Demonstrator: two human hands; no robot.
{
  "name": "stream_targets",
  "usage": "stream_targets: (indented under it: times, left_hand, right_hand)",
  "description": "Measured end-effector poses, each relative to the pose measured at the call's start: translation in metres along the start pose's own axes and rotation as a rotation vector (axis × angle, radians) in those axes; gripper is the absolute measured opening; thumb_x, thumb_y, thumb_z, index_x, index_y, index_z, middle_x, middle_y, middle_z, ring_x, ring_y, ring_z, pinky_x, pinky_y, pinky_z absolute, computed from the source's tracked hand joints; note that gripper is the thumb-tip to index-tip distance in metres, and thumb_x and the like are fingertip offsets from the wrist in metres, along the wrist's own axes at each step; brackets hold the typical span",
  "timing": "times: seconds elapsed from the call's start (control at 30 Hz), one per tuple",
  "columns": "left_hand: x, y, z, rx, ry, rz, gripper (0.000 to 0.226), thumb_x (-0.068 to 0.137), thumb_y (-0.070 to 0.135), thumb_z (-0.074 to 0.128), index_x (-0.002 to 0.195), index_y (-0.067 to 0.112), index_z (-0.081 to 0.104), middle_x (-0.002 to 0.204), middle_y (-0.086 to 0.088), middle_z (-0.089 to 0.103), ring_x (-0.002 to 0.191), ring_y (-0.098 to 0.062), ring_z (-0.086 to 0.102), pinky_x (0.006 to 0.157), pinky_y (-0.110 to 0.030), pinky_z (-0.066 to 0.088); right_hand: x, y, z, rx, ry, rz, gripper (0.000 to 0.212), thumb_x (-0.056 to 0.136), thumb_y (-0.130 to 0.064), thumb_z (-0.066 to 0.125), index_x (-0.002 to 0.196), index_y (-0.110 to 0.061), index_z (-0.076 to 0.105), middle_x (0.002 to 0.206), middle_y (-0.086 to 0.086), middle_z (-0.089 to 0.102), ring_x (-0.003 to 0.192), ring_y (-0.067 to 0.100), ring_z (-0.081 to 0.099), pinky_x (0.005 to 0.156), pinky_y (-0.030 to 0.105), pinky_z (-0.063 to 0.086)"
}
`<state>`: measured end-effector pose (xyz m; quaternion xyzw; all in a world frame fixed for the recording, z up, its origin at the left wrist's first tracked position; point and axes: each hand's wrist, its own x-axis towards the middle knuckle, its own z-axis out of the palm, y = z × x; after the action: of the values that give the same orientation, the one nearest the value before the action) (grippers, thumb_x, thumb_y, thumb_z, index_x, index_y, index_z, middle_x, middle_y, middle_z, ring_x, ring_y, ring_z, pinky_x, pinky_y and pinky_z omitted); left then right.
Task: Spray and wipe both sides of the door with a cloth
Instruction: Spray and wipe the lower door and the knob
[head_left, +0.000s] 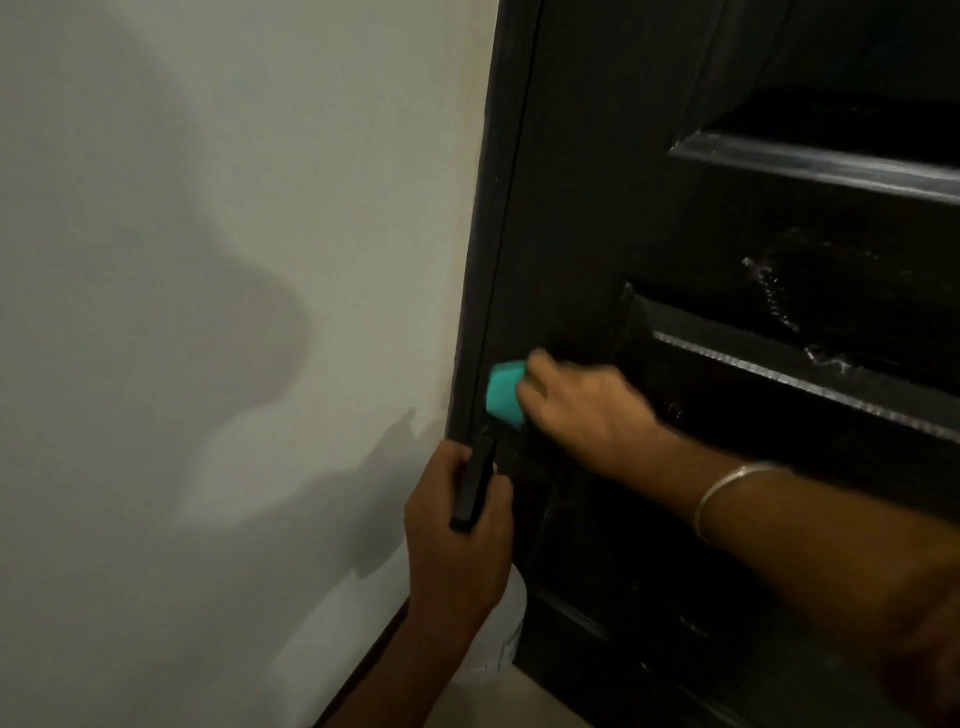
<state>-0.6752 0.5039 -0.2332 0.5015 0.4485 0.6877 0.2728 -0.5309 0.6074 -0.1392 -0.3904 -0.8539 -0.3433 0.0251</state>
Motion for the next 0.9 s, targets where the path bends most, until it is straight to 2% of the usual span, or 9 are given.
stream_targets:
  times: [0.07,0.2,0.3,0.4,0.5,0.6,0.7,0.77,0.9]
  left_hand:
    - [-0.008,-0.014,-0.005,0.046,0.004,-0.011,0.026,0.086,0.044,0.055,0.088,0.019,0.06,0.075,0.002,0.062,0.061,-0.015,0.06,0.055,-0.022,0.05]
    - [-0.019,-0.028,-0.014,0.088,0.016,-0.033,0.025,0.085,0.043,0.055,0.081,0.018,0.058,0.068,0.0,0.059,0.056,-0.015,0.056,0.052,-0.021,0.045]
    - [-0.025,-0.032,-0.013,0.04,0.008,-0.052,0.024,0.086,0.038,0.056,0.079,0.015,0.057,0.064,-0.002,0.057,0.052,-0.011,0.053,0.05,-0.019,0.043]
    - [-0.033,-0.037,-0.009,0.008,-0.025,-0.088,0.015,0.09,0.024,0.06,0.082,0.012,0.057,0.064,0.001,0.058,0.051,-0.009,0.054,0.049,-0.016,0.042]
    - [-0.038,-0.05,-0.006,0.031,-0.01,-0.102,0.015,0.09,0.025,0.059,0.083,0.012,0.058,0.069,-0.001,0.06,0.055,-0.011,0.055,0.05,-0.017,0.043]
    - [-0.049,-0.072,-0.009,0.062,0.0,-0.104,0.024,0.087,0.038,0.057,0.083,0.014,0.058,0.068,-0.006,0.056,0.056,-0.018,0.053,0.05,-0.03,0.045]
    - [-0.066,-0.094,-0.017,0.116,0.004,-0.138,0.022,0.084,0.042,0.056,0.083,0.021,0.058,0.069,-0.006,0.056,0.057,-0.02,0.053,0.051,-0.032,0.046]
    - [-0.077,-0.105,-0.022,0.133,0.006,-0.153,0.022,0.083,0.042,0.056,0.082,0.019,0.057,0.07,-0.008,0.056,0.057,-0.02,0.053,0.051,-0.032,0.047]
    - [-0.098,-0.126,-0.027,0.178,0.015,-0.209,0.018,0.086,0.043,0.057,0.082,0.025,0.057,0.068,-0.001,0.056,0.056,-0.016,0.053,0.051,-0.032,0.046]
  right_hand:
    - [-0.021,-0.016,0.027,0.023,-0.133,-0.074,0.049,0.075,-0.02,0.088,0.117,-0.012,0.063,0.119,0.013,0.058,0.079,0.024,0.07,0.053,0.034,0.054]
    - [0.006,0.016,-0.003,-0.092,0.0,-0.235,0.032,0.077,-0.019,0.085,0.103,-0.012,0.069,0.105,0.014,0.064,0.067,0.028,0.067,0.046,0.033,0.043]
    - [0.041,0.061,-0.058,-0.202,0.195,-0.086,0.028,0.094,-0.019,0.067,0.119,-0.008,0.059,0.117,0.019,0.057,0.076,0.034,0.065,0.049,0.034,0.034]
    - [0.051,0.069,-0.067,-0.197,0.27,0.061,0.048,0.093,-0.02,0.069,0.134,-0.007,0.047,0.133,0.023,0.045,0.086,0.032,0.061,0.057,0.041,0.048]
    - [0.031,0.026,-0.015,-0.109,0.319,0.18,0.044,0.095,-0.014,0.068,0.134,-0.005,0.05,0.135,0.022,0.047,0.094,0.031,0.063,0.068,0.042,0.058]
    - [-0.006,-0.035,0.069,-0.015,0.256,0.058,0.029,0.094,-0.014,0.067,0.122,-0.008,0.063,0.121,0.018,0.058,0.086,0.03,0.066,0.063,0.038,0.055]
    - [-0.042,-0.083,0.136,-0.022,-0.023,-0.105,0.039,0.086,-0.017,0.078,0.122,-0.011,0.062,0.121,0.016,0.054,0.089,0.029,0.066,0.065,0.037,0.057]
    - [-0.044,-0.084,0.138,-0.003,-0.091,-0.14,0.043,0.077,-0.017,0.085,0.116,-0.012,0.066,0.116,0.015,0.055,0.081,0.027,0.066,0.057,0.035,0.054]
    - [-0.02,-0.052,0.088,-0.047,-0.02,-0.202,0.039,0.072,-0.026,0.089,0.107,-0.016,0.073,0.108,0.01,0.063,0.071,0.023,0.065,0.046,0.029,0.042]
